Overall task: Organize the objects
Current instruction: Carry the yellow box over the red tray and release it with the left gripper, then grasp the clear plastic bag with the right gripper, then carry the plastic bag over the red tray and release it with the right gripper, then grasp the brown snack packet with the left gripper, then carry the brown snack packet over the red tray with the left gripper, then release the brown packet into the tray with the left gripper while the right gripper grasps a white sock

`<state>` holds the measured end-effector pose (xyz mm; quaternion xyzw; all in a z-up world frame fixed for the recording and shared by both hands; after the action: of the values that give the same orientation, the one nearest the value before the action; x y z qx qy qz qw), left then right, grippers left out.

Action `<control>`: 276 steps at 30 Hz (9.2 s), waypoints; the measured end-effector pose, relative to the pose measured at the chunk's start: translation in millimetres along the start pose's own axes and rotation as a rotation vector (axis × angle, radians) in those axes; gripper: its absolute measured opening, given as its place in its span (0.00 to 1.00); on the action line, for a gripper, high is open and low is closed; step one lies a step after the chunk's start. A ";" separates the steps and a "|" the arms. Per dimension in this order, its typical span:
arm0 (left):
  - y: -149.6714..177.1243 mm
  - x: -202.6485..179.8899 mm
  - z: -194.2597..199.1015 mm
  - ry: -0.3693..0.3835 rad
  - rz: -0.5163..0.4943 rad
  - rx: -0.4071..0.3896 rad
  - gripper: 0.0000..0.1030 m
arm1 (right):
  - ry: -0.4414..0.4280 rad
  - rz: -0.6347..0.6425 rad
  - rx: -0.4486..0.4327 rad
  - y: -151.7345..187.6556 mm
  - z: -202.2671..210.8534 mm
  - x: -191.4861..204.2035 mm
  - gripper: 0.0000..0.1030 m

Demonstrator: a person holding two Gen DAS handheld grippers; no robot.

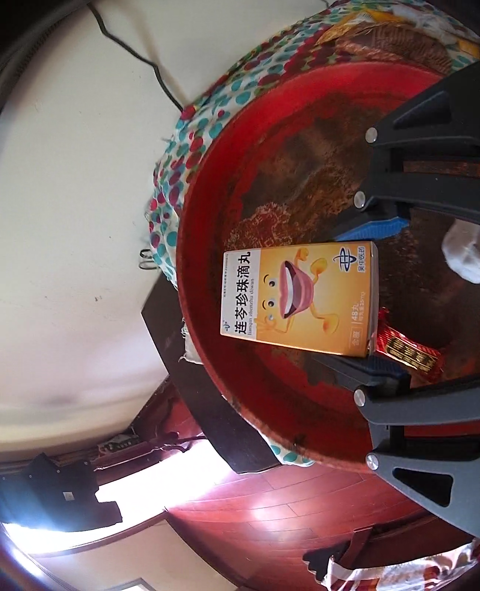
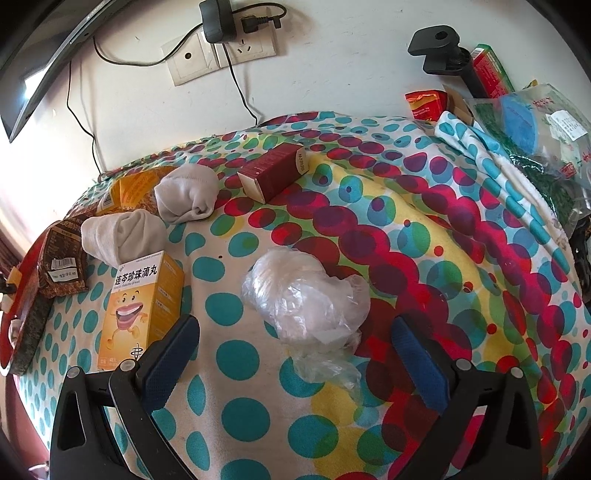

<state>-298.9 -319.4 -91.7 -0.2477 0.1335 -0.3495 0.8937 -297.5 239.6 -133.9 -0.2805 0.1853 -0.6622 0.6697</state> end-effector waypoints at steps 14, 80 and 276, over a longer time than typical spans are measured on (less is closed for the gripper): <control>10.7 -4.1 20.7 0.031 -0.069 -0.080 0.69 | 0.005 0.004 0.002 -0.4 -0.3 0.7 1.00; 219.4 58.7 156.3 0.336 -0.192 -0.234 0.77 | -0.253 0.575 -0.146 -16.3 51.1 348.4 0.32; 5.4 -66.8 -11.7 0.037 -0.279 -0.023 0.55 | -0.201 0.197 -0.074 -38.5 -2.8 78.6 1.00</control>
<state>-348.8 -273.9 -100.0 -0.2677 0.1182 -0.4731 0.8310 -325.0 162.7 -102.4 -0.3504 0.1683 -0.5545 0.7358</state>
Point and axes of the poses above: each gripper's, at about its wrist camera, not at the fingertips, and z roughly against the way its jaws point, x to its left, y to its underside, the point moved 5 cm from there along -z, roughly the way its jaws point, and after that the axes turned 4 degrees about z, right-handed, at the moved point
